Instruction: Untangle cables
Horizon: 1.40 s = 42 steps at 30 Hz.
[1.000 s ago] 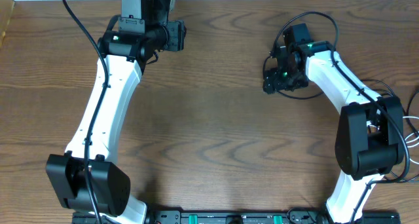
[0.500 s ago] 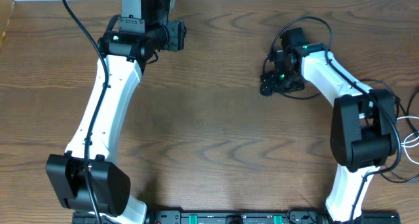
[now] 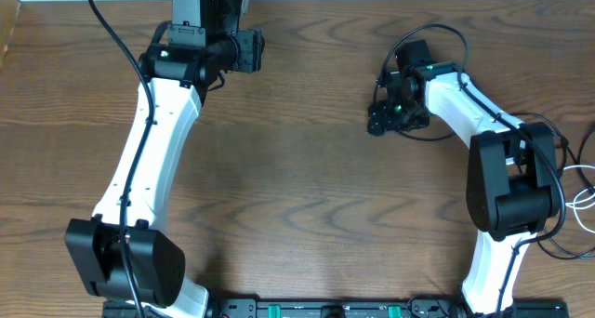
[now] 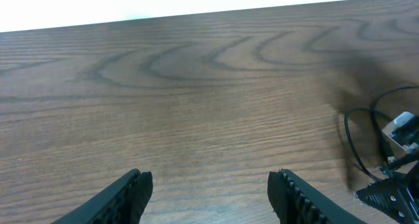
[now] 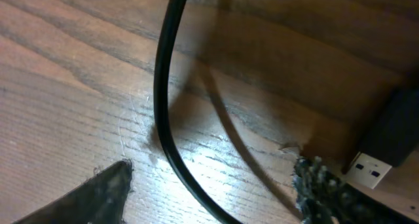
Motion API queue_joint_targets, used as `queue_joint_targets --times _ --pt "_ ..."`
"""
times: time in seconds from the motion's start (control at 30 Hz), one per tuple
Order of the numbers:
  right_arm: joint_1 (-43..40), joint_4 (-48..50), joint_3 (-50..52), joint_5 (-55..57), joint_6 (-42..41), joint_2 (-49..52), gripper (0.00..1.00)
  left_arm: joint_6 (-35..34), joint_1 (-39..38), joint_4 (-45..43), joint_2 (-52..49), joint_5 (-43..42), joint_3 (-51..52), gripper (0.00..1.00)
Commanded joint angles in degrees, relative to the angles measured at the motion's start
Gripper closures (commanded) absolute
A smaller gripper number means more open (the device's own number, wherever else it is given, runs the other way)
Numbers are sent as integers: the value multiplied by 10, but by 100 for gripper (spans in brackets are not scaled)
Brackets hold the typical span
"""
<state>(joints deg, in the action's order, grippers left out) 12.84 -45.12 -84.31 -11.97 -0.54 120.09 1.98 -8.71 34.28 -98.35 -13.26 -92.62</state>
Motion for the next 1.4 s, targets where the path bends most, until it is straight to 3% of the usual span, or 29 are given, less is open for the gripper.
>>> queue_joint_targets --times 0.0,0.1,0.17,0.23,0.47,0.6,0.9,1.13,1.27,1.37 --pt "3 3 -3 -2 2 20 38 10 -1 -1 15 -3 -12 38" --pt "2 6 -3 1 -1 20 66 10 -1 -1 15 -3 -12 38" --pt "2 8 -3 19 -18 20 94 10 -1 -1 15 -6 -12 38" --pt "2 9 -3 20 -18 20 99 10 -1 -1 15 -9 -12 38" --pt "3 7 -5 21 -26 17 99 10 -1 0 15 -9 -12 38" --pt "3 5 -17 -34 -23 1 99 11 -1 0 15 -7 -12 38" --pt "15 -49 -113 -97 5 -115 99 15 1 0 15 11 -12 38" --pt "65 -177 -295 -124 26 -167 99 15 1 1 15 10 -12 38" --pt "115 -249 -437 -124 25 -177 99 14 1 -4 15 6 -12 38" --pt "149 -309 -606 -104 12 -177 99 14 0 -7 15 -24 -12 38"
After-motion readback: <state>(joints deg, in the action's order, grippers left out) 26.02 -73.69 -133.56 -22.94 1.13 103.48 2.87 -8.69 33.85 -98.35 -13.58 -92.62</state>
